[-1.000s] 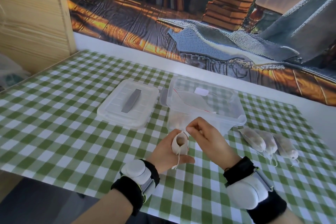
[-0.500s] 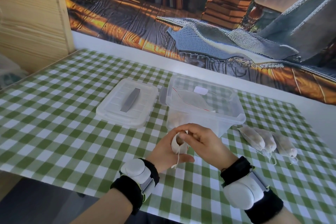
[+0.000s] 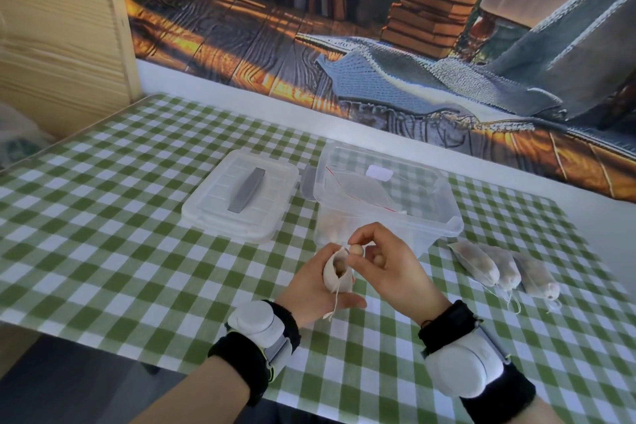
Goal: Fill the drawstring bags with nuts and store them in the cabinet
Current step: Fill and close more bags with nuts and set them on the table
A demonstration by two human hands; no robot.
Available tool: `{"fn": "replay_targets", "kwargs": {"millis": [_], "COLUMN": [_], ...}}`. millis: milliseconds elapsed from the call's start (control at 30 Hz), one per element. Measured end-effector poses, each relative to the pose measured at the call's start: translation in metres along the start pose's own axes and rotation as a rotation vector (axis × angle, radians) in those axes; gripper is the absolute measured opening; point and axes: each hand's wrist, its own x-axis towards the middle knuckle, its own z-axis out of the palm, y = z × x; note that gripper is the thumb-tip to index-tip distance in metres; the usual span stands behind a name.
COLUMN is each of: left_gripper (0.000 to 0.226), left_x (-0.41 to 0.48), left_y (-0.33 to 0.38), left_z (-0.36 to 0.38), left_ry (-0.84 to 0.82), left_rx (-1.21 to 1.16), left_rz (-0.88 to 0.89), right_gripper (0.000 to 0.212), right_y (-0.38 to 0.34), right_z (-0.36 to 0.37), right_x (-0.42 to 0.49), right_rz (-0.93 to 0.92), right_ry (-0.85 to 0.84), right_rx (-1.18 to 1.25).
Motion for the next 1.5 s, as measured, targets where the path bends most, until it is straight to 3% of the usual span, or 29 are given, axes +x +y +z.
{"fn": "replay_targets", "kwargs": {"millis": [333, 533, 733, 833, 1067, 1200, 1267, 1367, 1500], "left_gripper": [0.052, 0.043, 0.053, 0.061, 0.03, 0.036, 0.041, 0.035, 0.043], "left_x": [0.002, 0.001, -0.002, -0.001, -0.001, 0.0, 0.001, 0.001, 0.0], "left_y": [-0.002, -0.003, 0.0, -0.001, -0.001, -0.002, -0.005, -0.006, -0.005], "left_z": [0.0, -0.002, 0.0, 0.0, 0.002, 0.003, 0.003, 0.002, 0.002], "left_ry": [0.002, -0.015, -0.006, -0.008, 0.022, 0.014, 0.002, 0.016, 0.031], "left_rx": [0.023, 0.012, -0.044, -0.03, -0.02, -0.104, -0.133, -0.108, -0.079], "left_rz": [0.004, 0.006, 0.007, 0.026, 0.035, 0.036, 0.029, 0.028, 0.034], "right_gripper": [0.029, 0.031, 0.034, 0.045, 0.049, 0.044, 0.038, 0.011, 0.037], "right_y": [0.002, 0.007, 0.007, 0.004, 0.008, 0.012, 0.014, 0.021, 0.026], "right_z": [0.003, 0.0, 0.007, 0.012, 0.02, 0.018, 0.017, 0.017, 0.017], "right_x": [-0.002, -0.003, -0.005, -0.006, -0.008, -0.007, -0.007, -0.008, -0.01], "right_rz": [-0.151, -0.098, -0.136, -0.164, -0.173, -0.233, -0.235, -0.209, -0.165], "right_ry": [-0.031, 0.02, 0.013, -0.025, -0.045, 0.029, 0.054, 0.049, 0.075], "right_rx": [-0.164, 0.019, 0.077, 0.018, -0.053, -0.096, -0.155, -0.305, -0.422]}}
